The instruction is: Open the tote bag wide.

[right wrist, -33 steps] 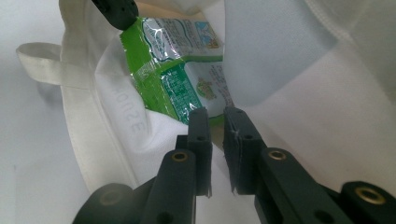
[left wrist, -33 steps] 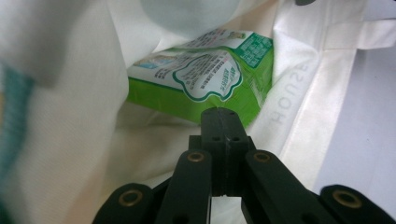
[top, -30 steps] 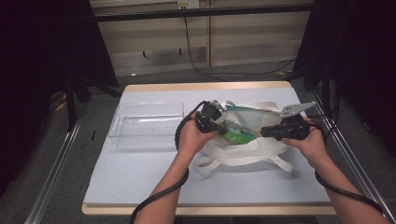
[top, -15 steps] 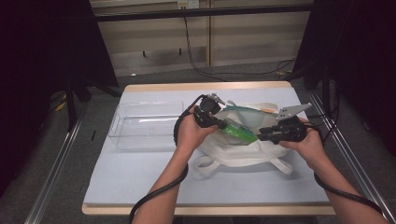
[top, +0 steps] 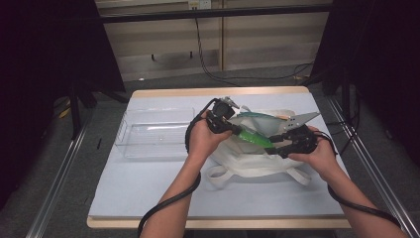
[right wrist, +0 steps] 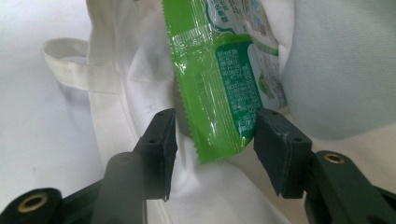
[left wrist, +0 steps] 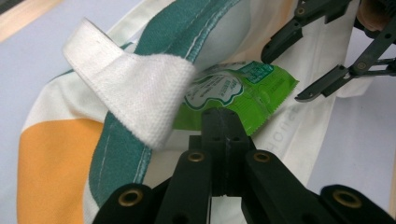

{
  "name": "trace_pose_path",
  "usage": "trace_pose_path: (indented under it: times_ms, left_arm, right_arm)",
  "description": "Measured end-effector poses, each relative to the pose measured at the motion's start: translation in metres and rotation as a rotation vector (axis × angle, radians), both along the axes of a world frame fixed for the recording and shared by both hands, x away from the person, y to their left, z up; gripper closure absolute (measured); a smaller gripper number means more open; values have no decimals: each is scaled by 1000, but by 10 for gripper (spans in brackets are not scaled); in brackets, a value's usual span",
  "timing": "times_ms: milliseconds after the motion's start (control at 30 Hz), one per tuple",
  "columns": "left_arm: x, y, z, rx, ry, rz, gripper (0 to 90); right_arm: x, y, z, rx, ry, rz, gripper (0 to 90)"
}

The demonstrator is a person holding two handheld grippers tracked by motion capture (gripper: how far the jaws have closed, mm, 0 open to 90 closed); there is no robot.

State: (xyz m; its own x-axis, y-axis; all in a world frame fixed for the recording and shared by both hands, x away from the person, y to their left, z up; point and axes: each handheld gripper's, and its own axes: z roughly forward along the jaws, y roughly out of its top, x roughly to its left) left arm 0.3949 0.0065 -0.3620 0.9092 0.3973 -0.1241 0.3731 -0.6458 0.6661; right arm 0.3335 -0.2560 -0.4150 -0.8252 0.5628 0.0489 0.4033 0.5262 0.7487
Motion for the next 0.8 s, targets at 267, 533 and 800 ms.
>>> trace_pose_path:
  times_ms: [267,533,800]
  left_arm:
    - [1,1,-1,1,-2,-5,900]
    - [-2,1,-6,-17,11,-19,900]
    - [-6,3,-10,-6,-15,-66,892]
  right_arm:
    - [1,5,0,-31,-12,-4,441]
    - [3,1,-1,-60,-43,-14,638]
    - [3,-2,5,-52,-38,16,879]
